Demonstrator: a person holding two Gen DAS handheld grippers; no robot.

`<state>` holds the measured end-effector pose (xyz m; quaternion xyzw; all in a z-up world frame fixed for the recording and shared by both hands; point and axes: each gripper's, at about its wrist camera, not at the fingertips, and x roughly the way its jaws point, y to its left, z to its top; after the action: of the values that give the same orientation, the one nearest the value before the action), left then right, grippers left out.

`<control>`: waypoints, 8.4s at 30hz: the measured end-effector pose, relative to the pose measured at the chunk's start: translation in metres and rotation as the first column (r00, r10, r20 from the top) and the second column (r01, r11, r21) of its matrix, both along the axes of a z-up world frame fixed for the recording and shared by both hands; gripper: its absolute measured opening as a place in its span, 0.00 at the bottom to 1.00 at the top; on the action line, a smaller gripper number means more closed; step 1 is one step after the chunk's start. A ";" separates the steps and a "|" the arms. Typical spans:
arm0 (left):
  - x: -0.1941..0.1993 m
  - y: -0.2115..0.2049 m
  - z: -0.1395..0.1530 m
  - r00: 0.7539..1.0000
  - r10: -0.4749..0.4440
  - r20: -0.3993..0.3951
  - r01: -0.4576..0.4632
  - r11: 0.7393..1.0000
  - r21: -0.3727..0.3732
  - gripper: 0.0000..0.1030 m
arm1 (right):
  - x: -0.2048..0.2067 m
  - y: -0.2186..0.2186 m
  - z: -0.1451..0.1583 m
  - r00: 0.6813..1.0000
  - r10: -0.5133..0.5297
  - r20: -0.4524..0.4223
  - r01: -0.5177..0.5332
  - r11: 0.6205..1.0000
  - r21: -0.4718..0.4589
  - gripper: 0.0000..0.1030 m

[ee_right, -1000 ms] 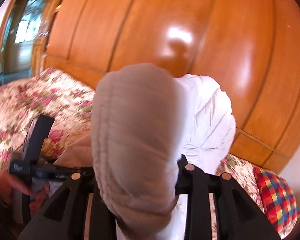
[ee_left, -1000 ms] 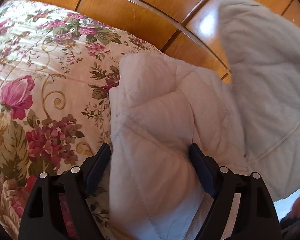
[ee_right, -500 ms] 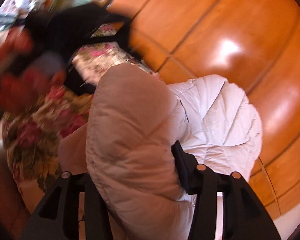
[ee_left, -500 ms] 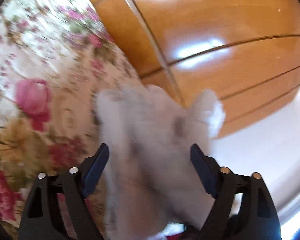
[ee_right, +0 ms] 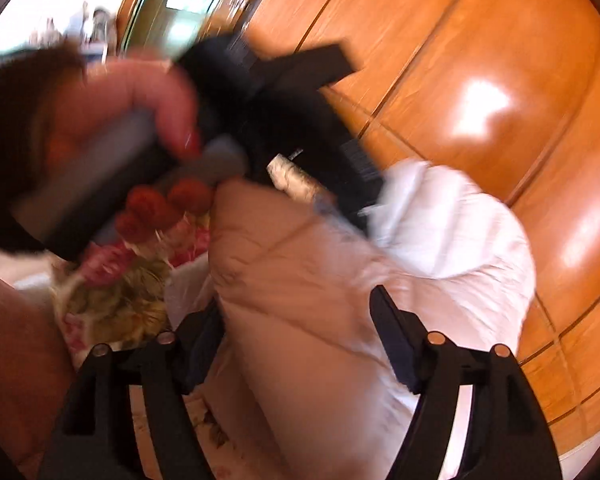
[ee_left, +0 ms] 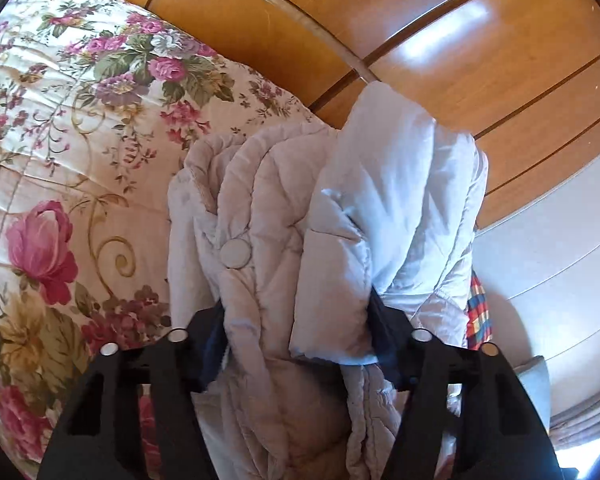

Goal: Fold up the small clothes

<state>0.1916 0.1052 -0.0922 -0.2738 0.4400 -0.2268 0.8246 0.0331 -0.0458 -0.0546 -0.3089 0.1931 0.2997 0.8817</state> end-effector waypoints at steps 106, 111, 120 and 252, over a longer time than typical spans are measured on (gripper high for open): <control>0.031 -0.011 0.014 0.959 0.179 0.219 -0.244 0.917 0.316 0.80 | 0.195 -0.062 -0.021 0.817 -0.504 -0.280 0.572 0.768 0.288 0.95; 0.005 -0.008 0.023 0.954 0.176 0.243 -0.257 0.896 0.362 0.83 | 0.179 -0.065 -0.008 0.823 -0.481 -0.301 0.559 0.782 0.277 0.94; -0.027 0.010 0.011 0.973 0.183 0.142 -0.216 0.936 0.279 0.85 | 0.125 -0.077 0.002 0.816 -0.483 -0.317 0.562 0.792 0.240 0.95; -0.009 -0.058 0.007 0.924 0.167 0.345 -0.293 0.888 0.355 0.93 | 0.281 -0.139 -0.006 0.819 -0.430 -0.380 0.570 0.683 0.457 0.73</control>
<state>0.1829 0.0468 -0.0853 -0.1119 0.3083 -0.0713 0.9420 0.3139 -0.1847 -0.0607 0.0628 0.2815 0.1231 0.9496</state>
